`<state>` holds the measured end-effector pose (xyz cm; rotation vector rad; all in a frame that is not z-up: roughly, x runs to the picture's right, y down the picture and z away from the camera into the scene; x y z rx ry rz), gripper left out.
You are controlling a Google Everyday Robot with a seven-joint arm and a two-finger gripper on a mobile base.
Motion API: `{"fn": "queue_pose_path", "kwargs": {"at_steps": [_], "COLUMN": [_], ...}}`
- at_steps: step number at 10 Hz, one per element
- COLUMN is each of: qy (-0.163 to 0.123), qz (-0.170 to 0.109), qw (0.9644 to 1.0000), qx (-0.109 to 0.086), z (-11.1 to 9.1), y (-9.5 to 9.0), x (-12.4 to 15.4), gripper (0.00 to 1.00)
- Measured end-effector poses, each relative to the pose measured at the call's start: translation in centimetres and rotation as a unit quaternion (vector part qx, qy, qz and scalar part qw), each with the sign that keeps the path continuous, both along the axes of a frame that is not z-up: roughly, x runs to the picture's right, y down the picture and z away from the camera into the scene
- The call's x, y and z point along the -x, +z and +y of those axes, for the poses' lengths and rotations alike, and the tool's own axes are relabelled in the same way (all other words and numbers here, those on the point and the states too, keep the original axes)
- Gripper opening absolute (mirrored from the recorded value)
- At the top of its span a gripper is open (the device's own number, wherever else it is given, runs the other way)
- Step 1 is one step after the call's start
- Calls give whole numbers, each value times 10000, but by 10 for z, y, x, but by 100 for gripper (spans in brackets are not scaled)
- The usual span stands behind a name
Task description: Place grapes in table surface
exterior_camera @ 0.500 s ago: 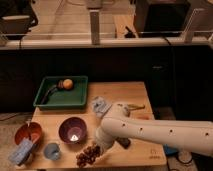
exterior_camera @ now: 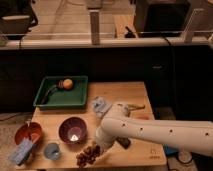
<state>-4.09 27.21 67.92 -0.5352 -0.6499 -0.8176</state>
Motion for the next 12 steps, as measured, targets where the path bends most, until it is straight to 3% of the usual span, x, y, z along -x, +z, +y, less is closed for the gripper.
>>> {"fn": "queue_pose_path", "kwargs": {"at_steps": [3, 7, 12], "qy": [40, 17, 15], "qz": [94, 179, 88], "qw": [9999, 9997, 9993], "qx": [-29, -191, -376], "z": [-8, -43, -70], "y": [-5, -35, -63], "x": [-1, -2, 0], "gripper": [0, 0, 0]}}
